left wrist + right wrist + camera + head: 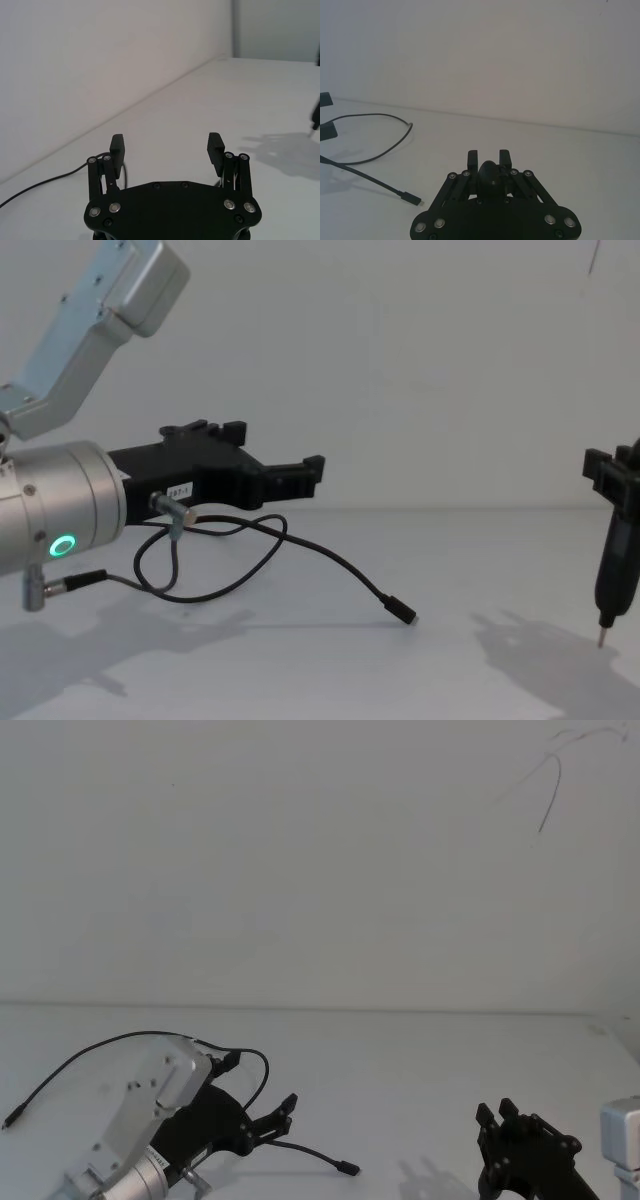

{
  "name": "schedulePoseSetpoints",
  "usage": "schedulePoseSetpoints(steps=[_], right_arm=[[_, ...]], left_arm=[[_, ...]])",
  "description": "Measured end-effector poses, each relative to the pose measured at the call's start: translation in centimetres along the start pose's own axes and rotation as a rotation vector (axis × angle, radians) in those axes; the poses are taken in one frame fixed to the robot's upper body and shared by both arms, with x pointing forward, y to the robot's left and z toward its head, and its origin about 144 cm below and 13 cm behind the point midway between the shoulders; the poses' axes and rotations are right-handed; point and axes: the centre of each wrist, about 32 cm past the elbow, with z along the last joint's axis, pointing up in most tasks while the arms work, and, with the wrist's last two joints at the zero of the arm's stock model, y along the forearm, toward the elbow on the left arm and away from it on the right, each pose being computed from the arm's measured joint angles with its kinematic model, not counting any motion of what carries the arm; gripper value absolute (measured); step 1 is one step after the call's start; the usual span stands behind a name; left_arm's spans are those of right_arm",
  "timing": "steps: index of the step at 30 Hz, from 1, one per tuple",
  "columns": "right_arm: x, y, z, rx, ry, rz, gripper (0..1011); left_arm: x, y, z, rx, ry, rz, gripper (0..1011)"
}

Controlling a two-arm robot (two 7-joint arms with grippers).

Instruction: Pick up the data cable with the one hand.

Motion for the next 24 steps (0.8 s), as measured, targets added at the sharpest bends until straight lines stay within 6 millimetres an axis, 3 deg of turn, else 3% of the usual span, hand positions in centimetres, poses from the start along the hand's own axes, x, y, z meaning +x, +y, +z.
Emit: schedulePoseSetpoints(steps=[12,24], right_arm=[[0.0,0.0,0.0,0.000,0.000,0.000,251],[0.0,0.0,0.0,0.000,0.000,0.000,251]], left_arm=[[2.5,-0.9,0.6,0.015,0.014,-0.186,1001],[6.6,-2.5,1.1,0.080,0.049,-0.379,1001]])
